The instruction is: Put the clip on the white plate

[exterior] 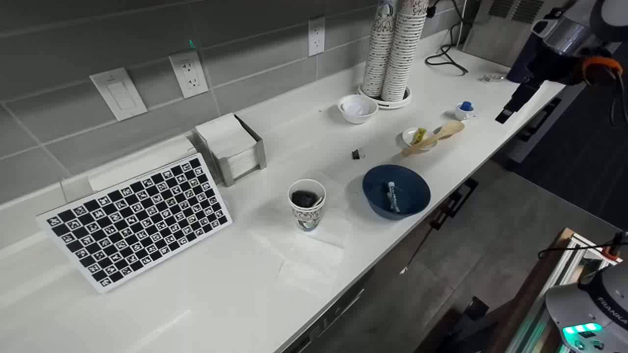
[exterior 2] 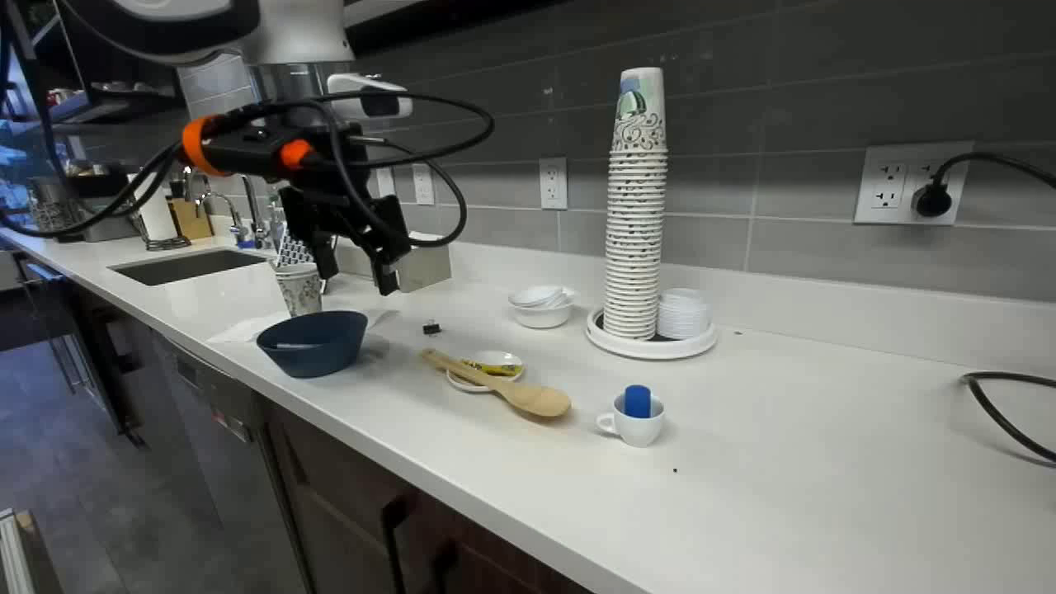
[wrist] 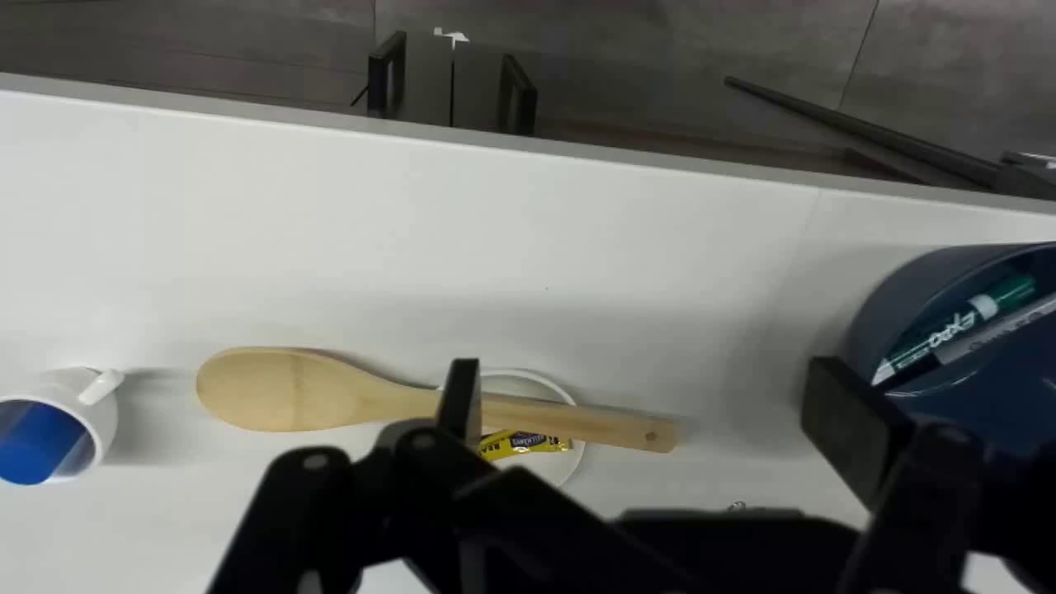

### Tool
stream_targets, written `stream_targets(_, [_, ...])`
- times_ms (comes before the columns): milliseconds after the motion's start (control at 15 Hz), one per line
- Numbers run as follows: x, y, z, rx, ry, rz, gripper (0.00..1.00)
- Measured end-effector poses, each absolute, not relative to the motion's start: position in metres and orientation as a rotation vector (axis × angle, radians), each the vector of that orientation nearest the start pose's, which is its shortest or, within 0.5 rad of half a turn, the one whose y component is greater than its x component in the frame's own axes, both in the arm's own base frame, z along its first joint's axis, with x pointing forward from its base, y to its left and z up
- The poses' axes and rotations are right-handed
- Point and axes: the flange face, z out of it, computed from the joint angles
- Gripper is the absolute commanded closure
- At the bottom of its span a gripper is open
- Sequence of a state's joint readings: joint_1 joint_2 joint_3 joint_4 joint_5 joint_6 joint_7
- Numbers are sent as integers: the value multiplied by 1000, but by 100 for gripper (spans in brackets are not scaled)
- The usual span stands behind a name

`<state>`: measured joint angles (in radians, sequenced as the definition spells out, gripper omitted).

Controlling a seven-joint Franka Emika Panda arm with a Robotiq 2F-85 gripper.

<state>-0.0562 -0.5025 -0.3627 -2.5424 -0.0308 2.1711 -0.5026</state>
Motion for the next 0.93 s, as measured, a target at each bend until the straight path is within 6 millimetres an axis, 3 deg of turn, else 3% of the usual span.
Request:
stream_targets(667, [370, -166, 442, -3040, -206, -244, 0])
stream_targets(933, [404, -147, 448, -3095, -249, -328, 0])
